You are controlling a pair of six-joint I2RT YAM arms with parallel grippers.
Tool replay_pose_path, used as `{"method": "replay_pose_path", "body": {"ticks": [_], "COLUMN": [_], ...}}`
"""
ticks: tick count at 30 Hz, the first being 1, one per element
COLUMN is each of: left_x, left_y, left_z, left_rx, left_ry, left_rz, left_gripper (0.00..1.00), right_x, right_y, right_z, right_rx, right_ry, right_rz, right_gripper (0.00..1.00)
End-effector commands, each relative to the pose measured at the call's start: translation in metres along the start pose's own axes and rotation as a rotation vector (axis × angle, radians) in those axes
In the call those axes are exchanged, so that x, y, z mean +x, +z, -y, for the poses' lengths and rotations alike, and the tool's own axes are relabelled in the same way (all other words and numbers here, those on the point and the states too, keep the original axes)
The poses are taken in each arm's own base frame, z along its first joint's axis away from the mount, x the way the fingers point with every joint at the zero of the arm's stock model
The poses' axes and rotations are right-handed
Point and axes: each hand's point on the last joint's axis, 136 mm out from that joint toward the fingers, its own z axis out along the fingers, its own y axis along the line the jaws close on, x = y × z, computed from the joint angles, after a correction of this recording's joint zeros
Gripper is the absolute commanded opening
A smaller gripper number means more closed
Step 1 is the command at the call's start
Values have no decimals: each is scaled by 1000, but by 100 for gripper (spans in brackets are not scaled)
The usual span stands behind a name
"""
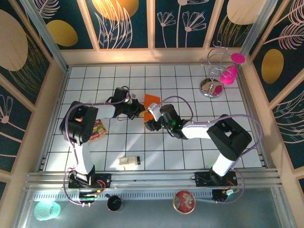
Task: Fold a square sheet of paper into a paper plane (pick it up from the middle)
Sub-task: Third fold the triangle at the center of the table.
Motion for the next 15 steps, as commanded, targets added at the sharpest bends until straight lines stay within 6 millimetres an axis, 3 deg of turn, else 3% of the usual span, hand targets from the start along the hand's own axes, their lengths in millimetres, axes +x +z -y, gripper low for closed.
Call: {"method": "replay_pose_path", "body": {"ticks": [1,11,15], "left_x": [1,0,0], "left_y": [-5,-4,-4], "left_z": [7,6,5], "left_rx": [27,25,24], "left_ry": [-5,-14,-16], "left_rz": [-2,-3,-4], "left_gripper": [5,5,5], "right_x": [5,20,16], "right_y": [6,16,15], "right_z": [1,4,9], "right_rx": [27,109,169], "right_ry": [-99,-207,-239], "right_rz": [8,-35,-27], "right_gripper": [66,67,66]}}
